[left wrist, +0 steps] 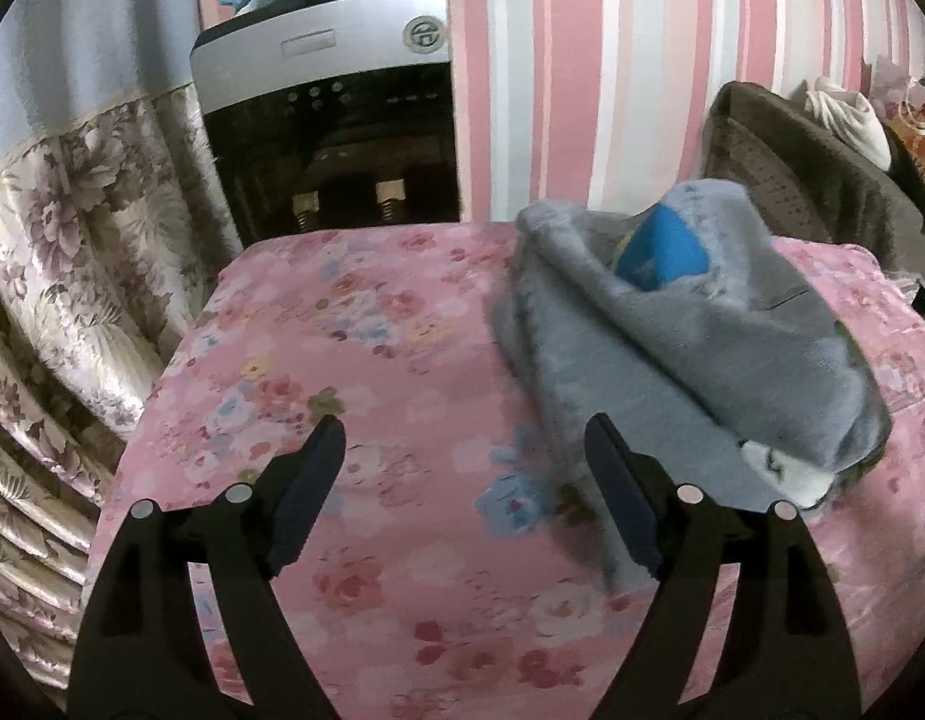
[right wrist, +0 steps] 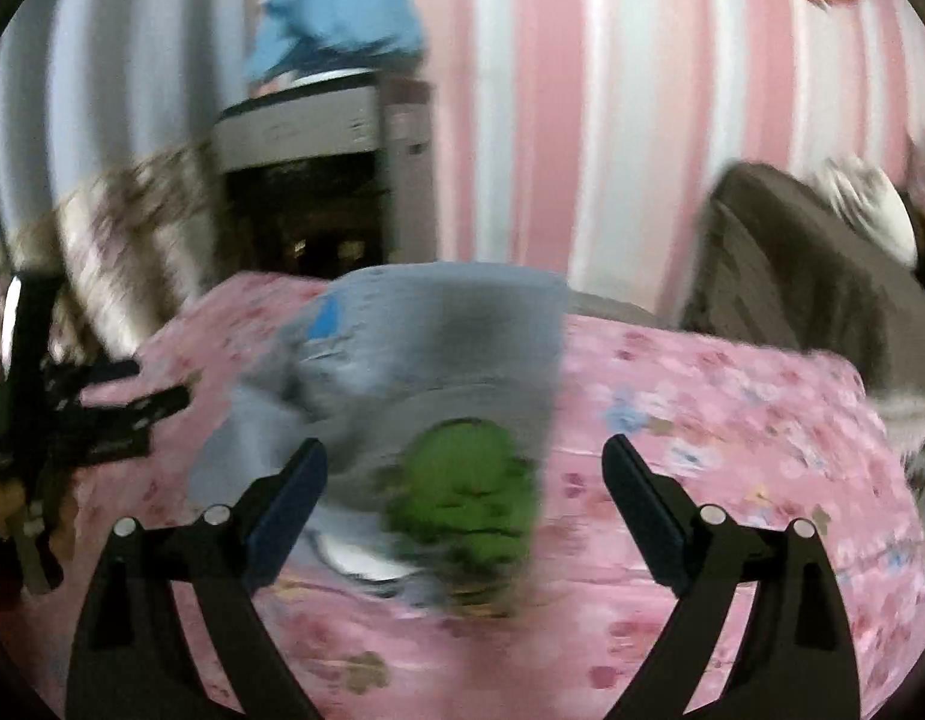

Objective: Fold large clothes

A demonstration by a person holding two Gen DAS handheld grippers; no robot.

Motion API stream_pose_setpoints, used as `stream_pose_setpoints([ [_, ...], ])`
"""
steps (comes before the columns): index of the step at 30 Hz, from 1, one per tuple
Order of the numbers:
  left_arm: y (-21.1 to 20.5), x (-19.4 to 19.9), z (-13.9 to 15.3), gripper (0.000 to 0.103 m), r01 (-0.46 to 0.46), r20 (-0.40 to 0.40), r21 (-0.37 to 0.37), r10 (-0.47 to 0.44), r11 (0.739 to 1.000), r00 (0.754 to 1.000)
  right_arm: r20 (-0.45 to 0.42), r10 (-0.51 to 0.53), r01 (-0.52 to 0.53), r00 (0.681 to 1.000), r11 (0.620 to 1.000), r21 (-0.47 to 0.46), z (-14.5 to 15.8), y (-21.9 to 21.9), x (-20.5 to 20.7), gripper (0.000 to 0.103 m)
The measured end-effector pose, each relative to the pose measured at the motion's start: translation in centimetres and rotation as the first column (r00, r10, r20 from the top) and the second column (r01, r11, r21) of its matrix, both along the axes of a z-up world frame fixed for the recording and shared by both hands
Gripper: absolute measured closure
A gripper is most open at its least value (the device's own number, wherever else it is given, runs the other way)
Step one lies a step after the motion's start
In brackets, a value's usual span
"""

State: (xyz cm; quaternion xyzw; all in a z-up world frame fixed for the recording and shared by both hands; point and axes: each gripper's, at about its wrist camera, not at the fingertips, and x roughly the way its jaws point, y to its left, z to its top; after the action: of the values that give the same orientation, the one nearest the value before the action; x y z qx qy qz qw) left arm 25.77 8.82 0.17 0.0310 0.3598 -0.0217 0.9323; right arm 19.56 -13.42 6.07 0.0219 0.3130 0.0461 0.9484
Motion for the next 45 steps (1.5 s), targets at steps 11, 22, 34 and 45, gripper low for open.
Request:
stream_pose_setpoints([
  [11, -5.8, 1.2, 3.7, 0.015, 0.084, 0.028, -0.102, -0.082, 0.991, 0.996, -0.125, -0.002, 0.027, 0.992, 0.980, 0.197, -4.1, -4.9, 4.1, 0.032],
  [22, -11.2, 3.9, -1.3, 0.059, 0.192, -0.110, -0.097, -0.202, 0.977, 0.973, -0.156, 0.017, 0.021, 0.988, 0.970, 0.240, -6.7, -4.0, 5.3, 0.032],
  [34, -7.3, 2.1, -1.0, 0.097, 0.213, -0.095, -0.072, -0.219, 0.975, 0.971, -0.147, 0.136, -0.087, 0.980, 0.951, 0.297, -6.8, -0.5, 5.6, 0.076],
  [45, -3.4, 0.9, -4.5, 0.096, 0.193, -0.132, -0.131, -0.210, 0.972, 0.969, -0.138, 0.260, -0.249, 0.956, 0.964, 0.091, -8.0, 7.0, 5.2, 0.103],
])
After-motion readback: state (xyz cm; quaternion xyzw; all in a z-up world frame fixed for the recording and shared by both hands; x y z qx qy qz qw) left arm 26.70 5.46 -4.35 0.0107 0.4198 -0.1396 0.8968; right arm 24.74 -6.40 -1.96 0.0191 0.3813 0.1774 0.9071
